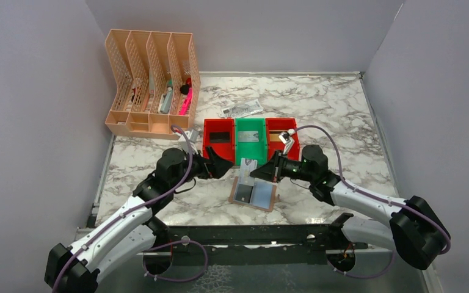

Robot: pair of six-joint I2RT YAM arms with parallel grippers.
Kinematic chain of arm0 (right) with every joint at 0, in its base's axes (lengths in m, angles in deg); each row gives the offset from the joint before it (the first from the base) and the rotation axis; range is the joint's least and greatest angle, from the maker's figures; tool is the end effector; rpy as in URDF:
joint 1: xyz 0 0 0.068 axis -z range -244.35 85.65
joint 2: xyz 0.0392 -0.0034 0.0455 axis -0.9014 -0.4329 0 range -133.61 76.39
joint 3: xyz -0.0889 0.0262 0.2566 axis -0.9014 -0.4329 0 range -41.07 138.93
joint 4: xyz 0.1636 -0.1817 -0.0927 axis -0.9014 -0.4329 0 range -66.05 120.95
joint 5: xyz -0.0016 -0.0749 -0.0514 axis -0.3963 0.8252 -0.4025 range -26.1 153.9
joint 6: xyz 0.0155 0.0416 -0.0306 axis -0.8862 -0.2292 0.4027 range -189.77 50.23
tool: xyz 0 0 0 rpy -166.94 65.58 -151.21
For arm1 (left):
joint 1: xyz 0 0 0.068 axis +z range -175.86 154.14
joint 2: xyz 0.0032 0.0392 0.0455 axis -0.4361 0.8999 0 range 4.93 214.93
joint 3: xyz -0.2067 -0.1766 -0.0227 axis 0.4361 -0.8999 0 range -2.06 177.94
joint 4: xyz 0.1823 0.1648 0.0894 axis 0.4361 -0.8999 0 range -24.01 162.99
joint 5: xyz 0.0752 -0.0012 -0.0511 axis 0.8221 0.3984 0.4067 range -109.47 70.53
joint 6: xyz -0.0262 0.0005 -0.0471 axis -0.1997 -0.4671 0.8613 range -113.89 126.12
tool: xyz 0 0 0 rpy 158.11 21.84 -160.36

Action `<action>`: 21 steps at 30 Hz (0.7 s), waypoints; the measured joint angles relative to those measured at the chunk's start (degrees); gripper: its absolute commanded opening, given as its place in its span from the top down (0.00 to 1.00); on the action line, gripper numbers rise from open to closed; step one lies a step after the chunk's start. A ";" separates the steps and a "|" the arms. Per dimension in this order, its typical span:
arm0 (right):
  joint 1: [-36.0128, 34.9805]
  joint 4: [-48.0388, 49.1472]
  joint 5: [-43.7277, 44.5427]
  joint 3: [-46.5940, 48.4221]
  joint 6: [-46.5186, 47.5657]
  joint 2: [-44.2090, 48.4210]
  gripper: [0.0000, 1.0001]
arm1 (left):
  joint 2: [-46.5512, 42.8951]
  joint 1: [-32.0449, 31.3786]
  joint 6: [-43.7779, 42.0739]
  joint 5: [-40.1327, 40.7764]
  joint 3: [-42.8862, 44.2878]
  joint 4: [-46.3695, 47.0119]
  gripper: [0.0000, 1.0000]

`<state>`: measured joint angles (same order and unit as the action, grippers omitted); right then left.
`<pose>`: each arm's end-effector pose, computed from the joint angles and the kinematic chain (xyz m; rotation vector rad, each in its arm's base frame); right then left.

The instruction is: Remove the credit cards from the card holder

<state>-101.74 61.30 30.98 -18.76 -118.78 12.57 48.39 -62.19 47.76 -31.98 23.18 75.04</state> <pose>0.1699 0.1543 0.2129 -0.2771 2.0108 1.5347 0.1439 -0.1154 0.2453 0.0719 2.0074 -1.1168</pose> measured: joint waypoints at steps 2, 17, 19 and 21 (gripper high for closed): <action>0.00 -2.14 1.14 0.37 0.85 0.09 0.99 | -1.01 0.00 -2.34 4.35 2.43 -4.44 0.01; 0.00 -15.43 9.94 5.57 8.63 2.86 0.99 | -4.96 0.00 -18.08 27.80 13.00 -25.14 0.01; 0.00 -17.05 11.06 6.49 9.75 2.86 0.99 | -6.14 0.00 -20.04 29.83 12.90 -25.55 0.01; 0.00 -18.67 12.22 7.58 11.02 2.73 0.99 | -6.84 0.00 -21.29 31.82 12.72 -26.05 0.01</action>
<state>-101.74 42.63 43.19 -11.18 -107.77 15.31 41.55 -62.19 26.47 -0.16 35.90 48.98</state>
